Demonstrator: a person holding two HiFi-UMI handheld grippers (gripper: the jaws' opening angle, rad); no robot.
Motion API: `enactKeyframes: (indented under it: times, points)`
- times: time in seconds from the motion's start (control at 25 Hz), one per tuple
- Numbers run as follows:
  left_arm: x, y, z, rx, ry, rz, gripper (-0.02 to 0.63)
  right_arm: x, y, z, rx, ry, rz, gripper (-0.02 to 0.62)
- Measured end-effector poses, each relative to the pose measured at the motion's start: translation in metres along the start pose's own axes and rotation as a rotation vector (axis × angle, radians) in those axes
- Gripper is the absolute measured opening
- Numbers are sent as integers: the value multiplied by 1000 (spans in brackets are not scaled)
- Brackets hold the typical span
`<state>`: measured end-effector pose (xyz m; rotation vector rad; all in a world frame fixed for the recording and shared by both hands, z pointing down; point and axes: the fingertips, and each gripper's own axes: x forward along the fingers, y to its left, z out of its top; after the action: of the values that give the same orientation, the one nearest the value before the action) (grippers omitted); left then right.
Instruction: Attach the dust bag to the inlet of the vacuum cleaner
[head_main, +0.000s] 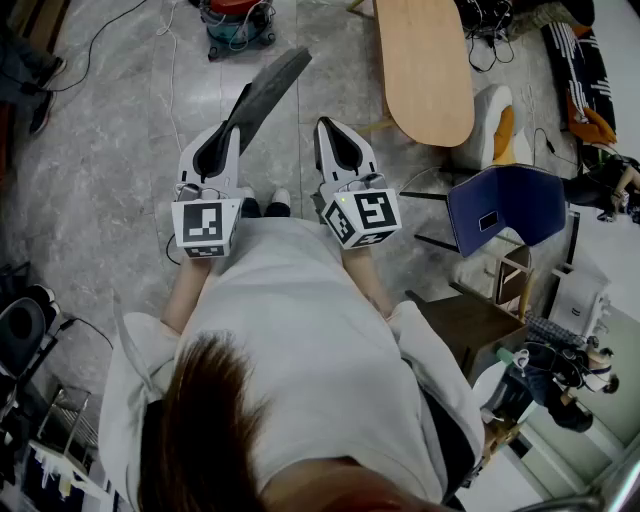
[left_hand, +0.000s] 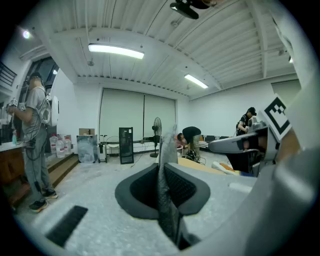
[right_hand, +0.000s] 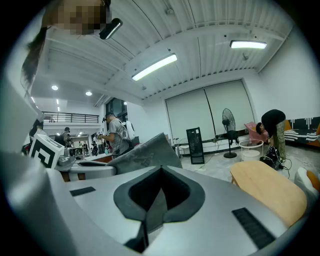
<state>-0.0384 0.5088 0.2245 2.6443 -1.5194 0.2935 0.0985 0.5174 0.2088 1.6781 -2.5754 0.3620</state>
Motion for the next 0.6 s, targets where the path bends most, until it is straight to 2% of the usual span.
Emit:
enactKeyframes:
  times: [0.6]
  points:
    - [0,-24,6,-4,-6,36,38,-16,-13,4,-11,-9,49,2]
